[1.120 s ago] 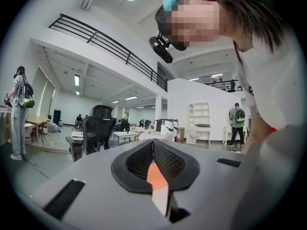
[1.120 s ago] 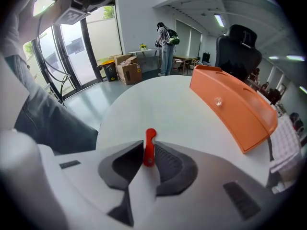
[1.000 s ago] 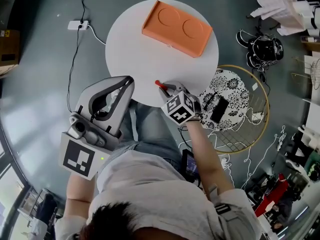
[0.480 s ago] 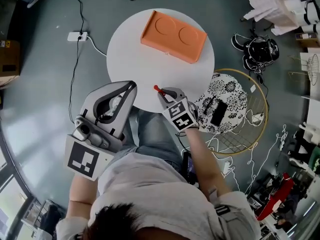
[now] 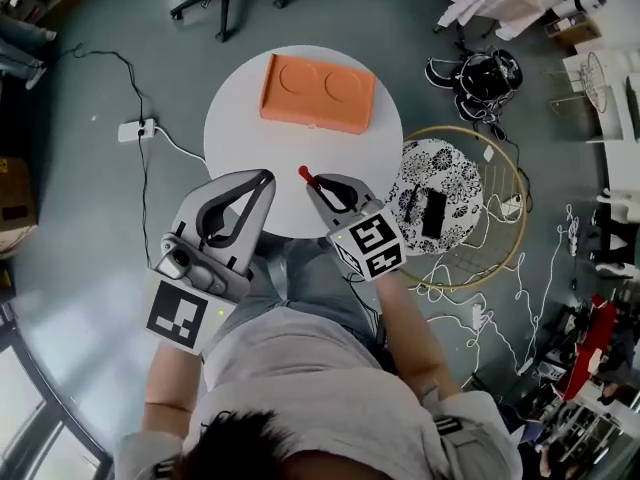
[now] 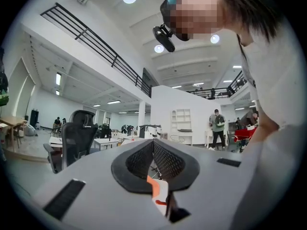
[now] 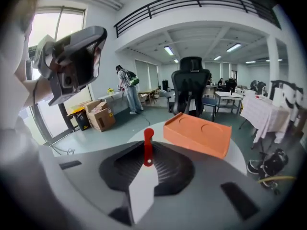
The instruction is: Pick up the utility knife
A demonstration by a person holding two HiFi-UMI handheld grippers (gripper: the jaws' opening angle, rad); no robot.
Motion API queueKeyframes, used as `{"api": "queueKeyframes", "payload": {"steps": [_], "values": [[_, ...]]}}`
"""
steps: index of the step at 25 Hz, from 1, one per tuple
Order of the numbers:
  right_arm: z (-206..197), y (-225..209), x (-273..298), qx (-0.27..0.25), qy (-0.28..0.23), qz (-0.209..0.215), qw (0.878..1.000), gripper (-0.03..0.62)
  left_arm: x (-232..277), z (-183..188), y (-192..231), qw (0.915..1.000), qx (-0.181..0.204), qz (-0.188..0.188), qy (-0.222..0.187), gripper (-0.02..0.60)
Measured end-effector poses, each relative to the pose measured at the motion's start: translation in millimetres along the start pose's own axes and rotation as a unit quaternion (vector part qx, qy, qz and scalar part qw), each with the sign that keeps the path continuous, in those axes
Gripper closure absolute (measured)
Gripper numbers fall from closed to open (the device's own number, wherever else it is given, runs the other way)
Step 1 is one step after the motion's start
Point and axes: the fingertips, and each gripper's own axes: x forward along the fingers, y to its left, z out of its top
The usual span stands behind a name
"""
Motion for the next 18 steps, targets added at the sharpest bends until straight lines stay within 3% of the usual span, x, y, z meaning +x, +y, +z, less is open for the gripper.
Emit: {"api": "queueKeyframes", "payload": {"steps": [8, 18], "values": [[59.7, 6.9, -45.2, 0.022, -0.088, -0.064, 0.994, 0.536, 9.6, 4.3, -8.5, 0.9969, 0.004, -0.079, -0.001, 0.571], [113.5, 24.7, -97.2, 0.031, -0.183, -0.137, 0.973, 0.536, 18.1, 8.0, -19.8, 0.9852, 0.000, -0.171, -0.010, 0.571]]}}
